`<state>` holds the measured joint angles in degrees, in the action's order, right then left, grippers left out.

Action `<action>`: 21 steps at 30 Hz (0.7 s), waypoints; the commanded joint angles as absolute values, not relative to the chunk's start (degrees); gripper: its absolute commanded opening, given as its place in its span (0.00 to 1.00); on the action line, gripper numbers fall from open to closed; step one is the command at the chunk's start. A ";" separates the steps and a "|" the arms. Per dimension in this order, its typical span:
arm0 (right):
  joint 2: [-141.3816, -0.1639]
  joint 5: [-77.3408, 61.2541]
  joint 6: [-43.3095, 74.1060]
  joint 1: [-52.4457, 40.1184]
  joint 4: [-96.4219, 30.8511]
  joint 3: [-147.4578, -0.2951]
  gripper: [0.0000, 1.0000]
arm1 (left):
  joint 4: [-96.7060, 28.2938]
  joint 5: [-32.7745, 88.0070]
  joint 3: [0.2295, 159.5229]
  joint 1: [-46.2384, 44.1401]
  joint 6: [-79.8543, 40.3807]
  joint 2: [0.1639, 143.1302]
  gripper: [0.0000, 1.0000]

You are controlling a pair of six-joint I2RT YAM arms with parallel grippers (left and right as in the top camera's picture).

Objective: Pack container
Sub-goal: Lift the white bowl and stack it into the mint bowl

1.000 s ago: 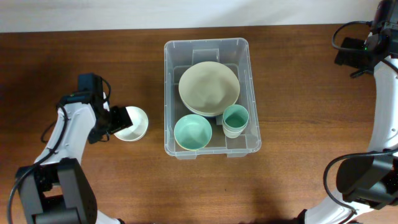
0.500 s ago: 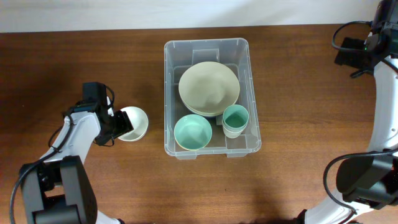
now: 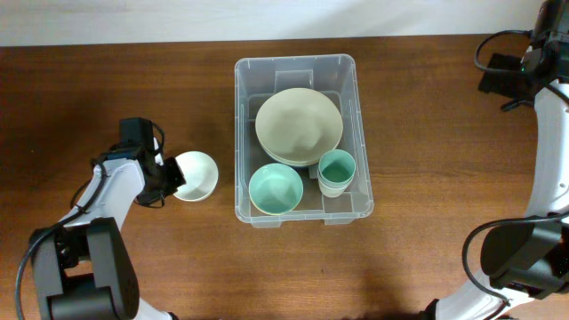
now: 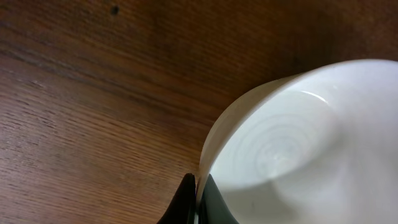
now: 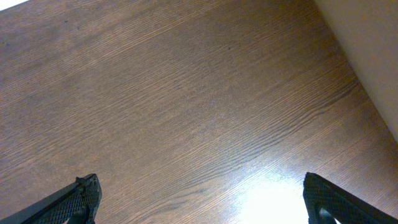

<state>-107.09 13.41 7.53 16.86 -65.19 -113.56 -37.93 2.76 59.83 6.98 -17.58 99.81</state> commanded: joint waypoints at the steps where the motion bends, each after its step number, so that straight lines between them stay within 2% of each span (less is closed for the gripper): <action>1: -107.20 13.32 8.01 16.91 -65.19 -113.54 0.99 | -38.61 0.16 62.81 7.31 -17.32 99.53 0.01; 10: -107.20 13.32 8.01 16.91 -65.19 -113.54 0.99 | -48.95 0.23 77.17 4.89 -17.28 90.13 0.01; 17: -107.20 13.32 8.01 16.91 -65.19 -113.54 0.99 | -51.27 0.21 82.63 -7.53 -17.12 79.20 0.01; 21: -107.20 13.32 8.03 16.91 -65.19 -113.54 0.99 | -52.36 0.19 82.61 -16.64 -17.12 78.32 0.01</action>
